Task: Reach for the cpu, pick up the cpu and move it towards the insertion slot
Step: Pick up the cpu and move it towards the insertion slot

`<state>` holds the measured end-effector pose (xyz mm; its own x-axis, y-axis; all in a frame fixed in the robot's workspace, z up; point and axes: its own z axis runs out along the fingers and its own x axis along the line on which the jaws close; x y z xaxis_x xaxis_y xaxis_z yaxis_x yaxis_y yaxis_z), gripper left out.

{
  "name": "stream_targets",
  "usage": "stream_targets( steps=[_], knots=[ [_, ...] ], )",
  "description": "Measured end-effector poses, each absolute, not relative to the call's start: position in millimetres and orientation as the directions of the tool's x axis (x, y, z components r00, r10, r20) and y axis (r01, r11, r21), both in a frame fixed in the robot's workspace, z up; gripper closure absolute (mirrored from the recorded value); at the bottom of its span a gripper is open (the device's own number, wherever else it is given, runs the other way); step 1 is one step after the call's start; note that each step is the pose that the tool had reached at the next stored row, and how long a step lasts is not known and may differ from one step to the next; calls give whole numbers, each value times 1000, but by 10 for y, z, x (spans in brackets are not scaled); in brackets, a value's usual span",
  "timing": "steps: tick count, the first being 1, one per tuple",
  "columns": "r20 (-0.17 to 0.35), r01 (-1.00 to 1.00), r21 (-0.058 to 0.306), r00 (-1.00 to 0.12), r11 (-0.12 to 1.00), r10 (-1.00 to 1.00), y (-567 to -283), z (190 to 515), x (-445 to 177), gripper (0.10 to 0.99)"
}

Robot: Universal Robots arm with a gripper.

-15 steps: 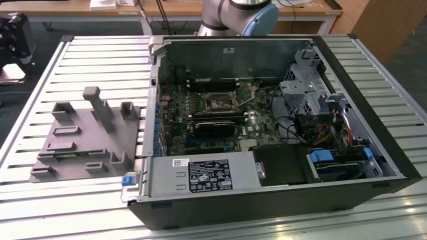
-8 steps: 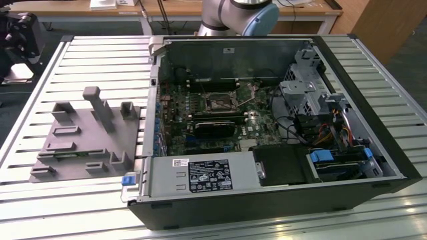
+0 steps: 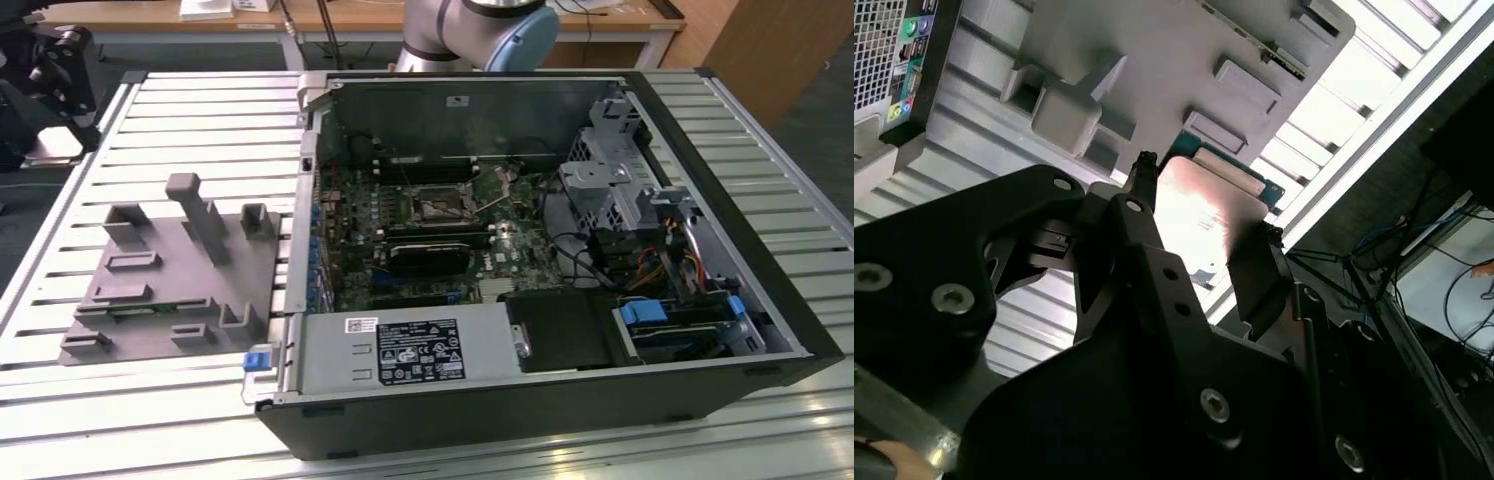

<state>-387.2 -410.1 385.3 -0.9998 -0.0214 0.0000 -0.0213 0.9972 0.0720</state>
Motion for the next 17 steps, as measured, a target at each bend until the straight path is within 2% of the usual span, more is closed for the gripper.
stream_targets(
  steps=[17],
  knots=[
    [-5, -22, 72, -1000, 997, -21, -4101, 3848, -3579, 545]
  ],
)
